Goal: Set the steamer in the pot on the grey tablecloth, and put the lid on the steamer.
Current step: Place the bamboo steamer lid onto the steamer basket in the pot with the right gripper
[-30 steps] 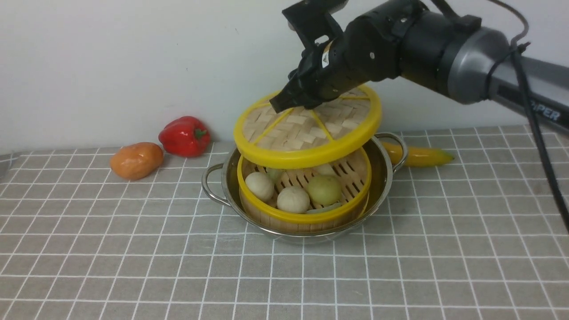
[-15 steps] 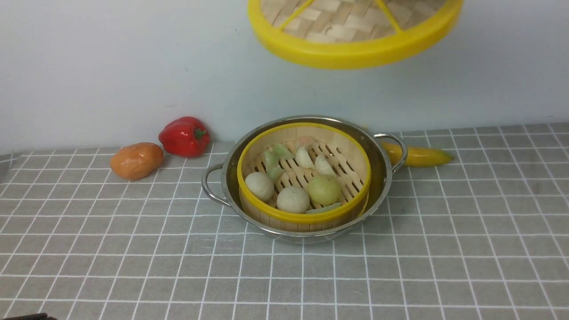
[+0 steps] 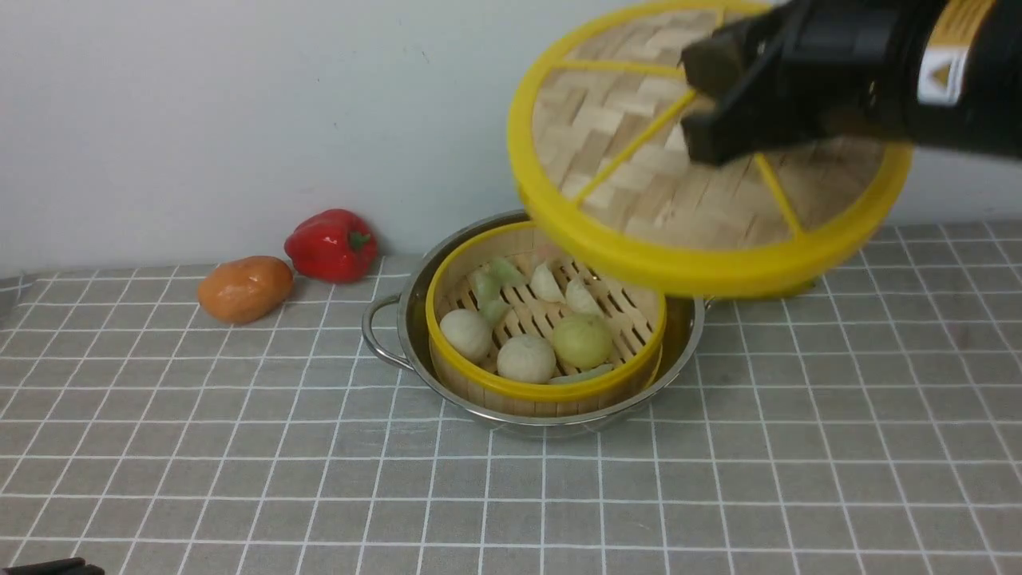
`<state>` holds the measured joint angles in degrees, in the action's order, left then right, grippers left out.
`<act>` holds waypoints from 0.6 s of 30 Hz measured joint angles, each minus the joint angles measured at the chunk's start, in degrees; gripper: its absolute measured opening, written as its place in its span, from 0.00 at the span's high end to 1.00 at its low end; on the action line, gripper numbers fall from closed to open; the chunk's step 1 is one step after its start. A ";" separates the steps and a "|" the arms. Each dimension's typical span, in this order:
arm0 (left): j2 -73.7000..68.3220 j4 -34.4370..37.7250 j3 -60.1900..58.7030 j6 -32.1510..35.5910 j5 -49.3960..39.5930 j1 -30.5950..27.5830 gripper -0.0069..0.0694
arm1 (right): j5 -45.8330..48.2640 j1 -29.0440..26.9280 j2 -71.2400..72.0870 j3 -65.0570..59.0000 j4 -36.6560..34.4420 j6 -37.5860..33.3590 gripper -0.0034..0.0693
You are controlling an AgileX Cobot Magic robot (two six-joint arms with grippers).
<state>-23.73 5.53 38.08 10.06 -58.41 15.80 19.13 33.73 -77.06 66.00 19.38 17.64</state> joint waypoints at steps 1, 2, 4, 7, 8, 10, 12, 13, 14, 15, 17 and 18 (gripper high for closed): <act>0.00 -0.04 0.00 0.00 0.00 0.00 0.88 | -2.12 0.00 -0.78 -2.24 0.63 0.85 0.76; 0.00 -0.04 0.00 0.00 0.00 0.00 0.88 | -3.75 0.00 -1.98 -3.75 1.06 1.84 0.76; 0.00 -0.04 0.00 0.00 0.00 0.00 0.88 | -6.09 0.00 -5.32 -4.74 1.56 3.68 0.76; 0.00 -0.11 0.00 0.00 0.00 0.00 0.88 | -9.30 0.00 -10.44 -3.51 1.77 5.10 0.76; 0.00 -0.11 0.00 0.00 0.00 0.00 0.88 | -9.93 0.00 -11.89 -2.66 1.83 5.28 0.76; 0.00 -0.11 0.00 0.00 0.06 0.00 0.88 | -10.60 0.00 -15.61 0.32 1.95 5.50 0.76; 0.00 -0.11 0.00 0.04 0.11 0.00 0.88 | -10.60 0.00 -18.03 2.66 1.95 5.55 0.76; 0.00 -0.11 0.00 0.04 0.32 0.00 0.88 | -10.65 0.00 -19.14 3.74 1.95 5.55 0.76; 0.00 -0.11 0.00 0.04 0.71 0.00 0.88 | -10.65 0.00 -20.90 5.43 1.95 5.70 0.76; 0.00 -0.11 0.00 0.04 0.97 0.00 0.88 | -10.65 0.00 -21.81 6.27 1.95 5.70 0.76; 0.00 -0.11 0.00 0.04 1.26 0.00 0.88 | -10.87 0.00 -23.32 7.54 1.95 5.70 0.76; 0.00 -0.11 0.00 0.04 1.26 0.00 0.88 | -11.41 0.00 -24.37 8.14 2.01 5.70 0.76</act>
<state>-23.73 5.42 38.08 10.10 -57.15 15.80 7.72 33.73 -101.44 74.14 21.39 23.34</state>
